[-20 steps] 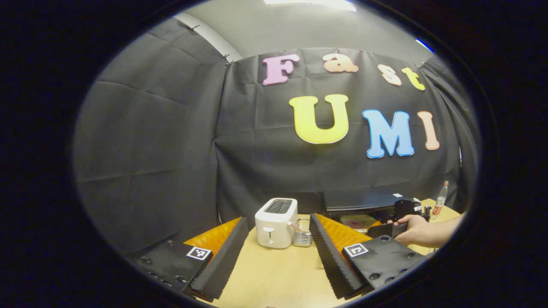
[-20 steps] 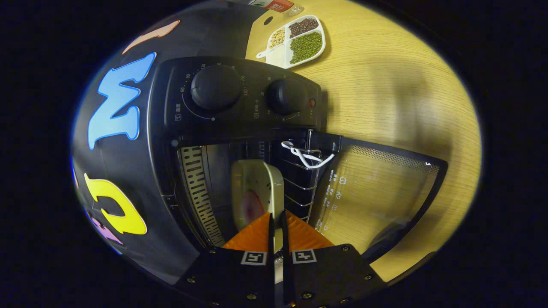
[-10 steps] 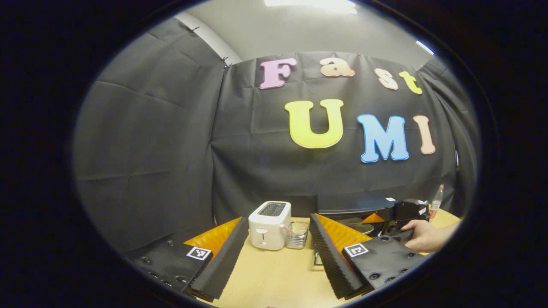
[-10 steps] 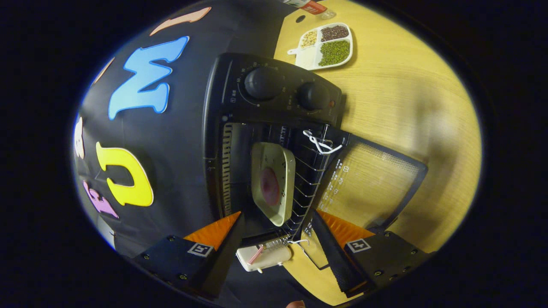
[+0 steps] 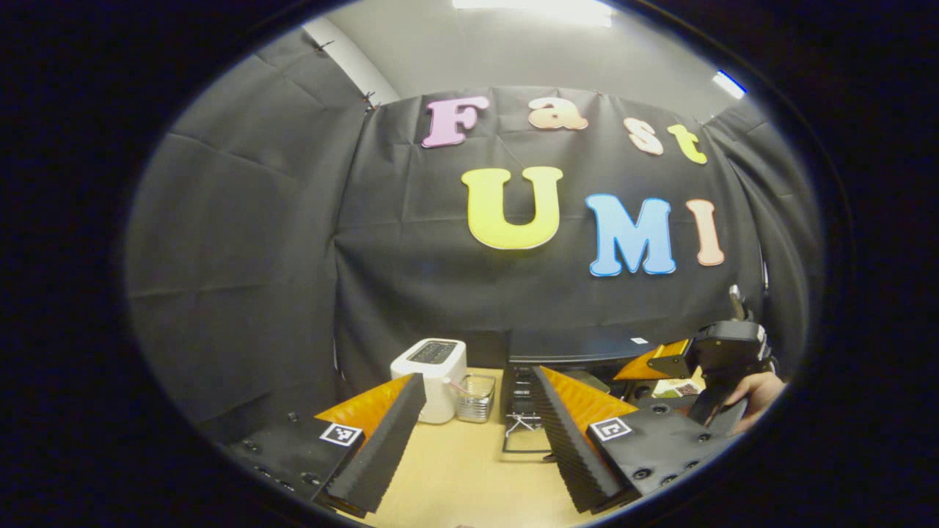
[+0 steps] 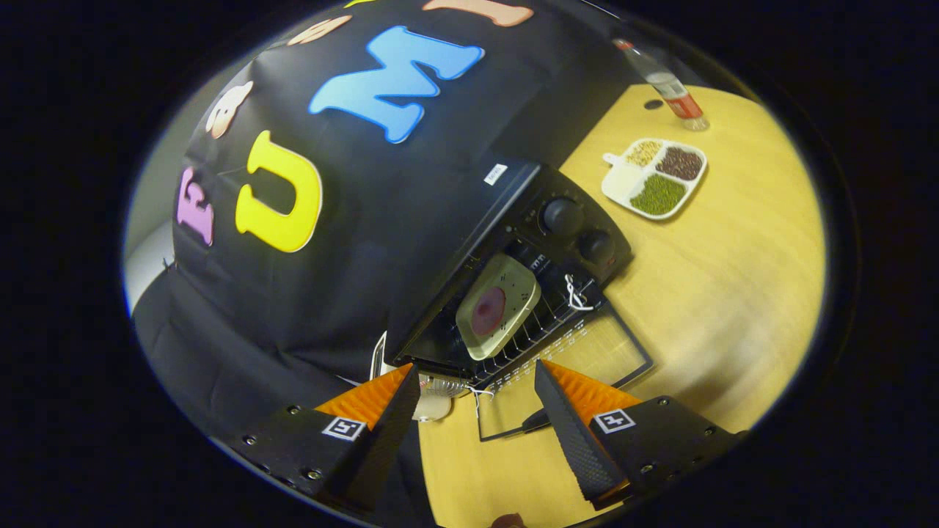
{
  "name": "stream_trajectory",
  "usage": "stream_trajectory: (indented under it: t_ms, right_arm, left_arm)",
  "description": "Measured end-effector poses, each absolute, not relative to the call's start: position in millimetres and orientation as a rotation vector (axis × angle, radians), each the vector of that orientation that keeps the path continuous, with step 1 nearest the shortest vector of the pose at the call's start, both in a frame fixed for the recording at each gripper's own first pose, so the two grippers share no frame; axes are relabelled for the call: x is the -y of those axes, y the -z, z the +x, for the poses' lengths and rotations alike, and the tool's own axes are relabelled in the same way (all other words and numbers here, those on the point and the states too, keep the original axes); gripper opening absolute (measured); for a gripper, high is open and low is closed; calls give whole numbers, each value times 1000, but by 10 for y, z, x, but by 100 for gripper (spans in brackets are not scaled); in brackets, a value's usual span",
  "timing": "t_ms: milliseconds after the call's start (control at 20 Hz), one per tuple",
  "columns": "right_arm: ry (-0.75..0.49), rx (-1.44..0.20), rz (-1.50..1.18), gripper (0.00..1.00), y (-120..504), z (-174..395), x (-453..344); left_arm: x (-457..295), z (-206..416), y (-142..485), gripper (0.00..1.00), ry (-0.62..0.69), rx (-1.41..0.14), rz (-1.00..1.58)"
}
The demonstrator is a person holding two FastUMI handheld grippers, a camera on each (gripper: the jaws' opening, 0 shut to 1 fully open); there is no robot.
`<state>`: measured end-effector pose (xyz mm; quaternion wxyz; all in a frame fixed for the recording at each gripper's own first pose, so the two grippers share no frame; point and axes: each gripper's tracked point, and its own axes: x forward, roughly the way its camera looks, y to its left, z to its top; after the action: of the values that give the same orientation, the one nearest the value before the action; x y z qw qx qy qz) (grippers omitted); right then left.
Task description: Open the electric oven with the left hand, put the food in, and close the electric oven.
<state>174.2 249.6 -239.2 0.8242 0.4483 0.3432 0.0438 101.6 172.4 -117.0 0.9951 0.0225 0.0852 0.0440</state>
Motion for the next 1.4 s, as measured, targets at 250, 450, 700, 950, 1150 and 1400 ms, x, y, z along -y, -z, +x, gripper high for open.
stream_trajectory:
  t_ms: [250, 450, 700, 950, 1150, 1400]
  right_arm:
    - [-111, -671, 753, 97, 2265, 1465, -2054]
    - [-119, -604, 588, 97, 2143, 1265, -1729]
    - [-111, -523, 397, 97, 1976, 1022, -1372]
    - [-74, -436, 214, 97, 1820, 866, -1005]
    - [-40, -389, 138, 98, 1727, 790, -850]
    - [-5, -335, 14, 98, 1575, 740, -723]
  left_arm:
    - [-1451, 1075, 1413, 97, -28, -210, 44]
    - [-1232, 1063, 1638, 97, 11, -267, 28]
    - [-942, 1051, 1931, 100, 71, -331, 26]
    - [-640, 1038, 2379, 100, 135, -428, 7]
    - [-451, 1042, 2733, 97, 181, -521, -10]
    - [-318, 1123, 3197, 98, 218, -653, -17]
